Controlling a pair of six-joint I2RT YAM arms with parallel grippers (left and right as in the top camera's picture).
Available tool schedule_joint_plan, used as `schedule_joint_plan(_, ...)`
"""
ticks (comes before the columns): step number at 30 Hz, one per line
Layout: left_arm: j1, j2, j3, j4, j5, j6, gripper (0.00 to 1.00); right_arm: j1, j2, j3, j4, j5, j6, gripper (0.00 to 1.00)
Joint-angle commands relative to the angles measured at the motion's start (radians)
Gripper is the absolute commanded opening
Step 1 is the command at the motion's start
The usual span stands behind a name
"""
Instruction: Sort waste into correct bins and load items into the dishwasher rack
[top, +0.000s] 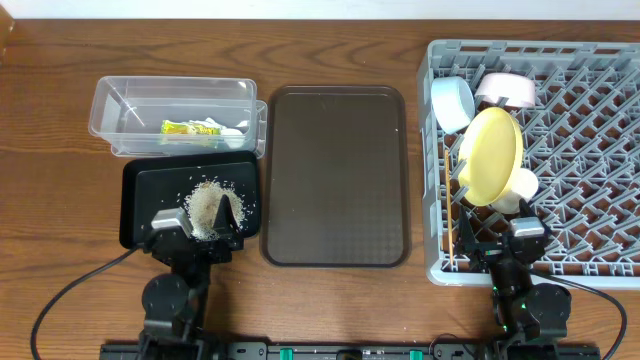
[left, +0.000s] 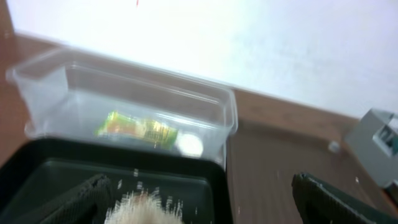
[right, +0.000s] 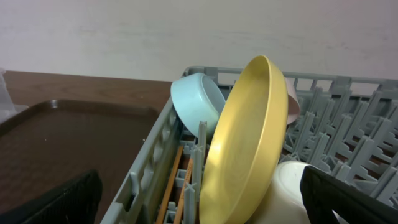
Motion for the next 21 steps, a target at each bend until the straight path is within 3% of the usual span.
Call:
schedule_joint_plan(1,0.005,-0.06,-0.06,0.071,0.003,0.095,0.95,-0.013,-0.005,-0.003,-0.002,0.006,-0.011,0.99)
schedule_joint_plan(8,0.023,-0.103,-0.145,0.138,0.005,0.139,0.95,-0.013,-0.005,-0.003,-0.002,0.006,-0.011,0.99)
schedule_joint_plan(14,0.025,-0.102,-0.145,0.017,0.03,0.156,0.95,-0.013,-0.005,-0.003,-0.002,0.006,-0.011,0.99)
schedule_joint_plan(21,0.025,-0.101,-0.145,0.019,0.03,0.158,0.95,-0.013,-0.005,-0.003,-0.002,0.006,-0.011,0.99)
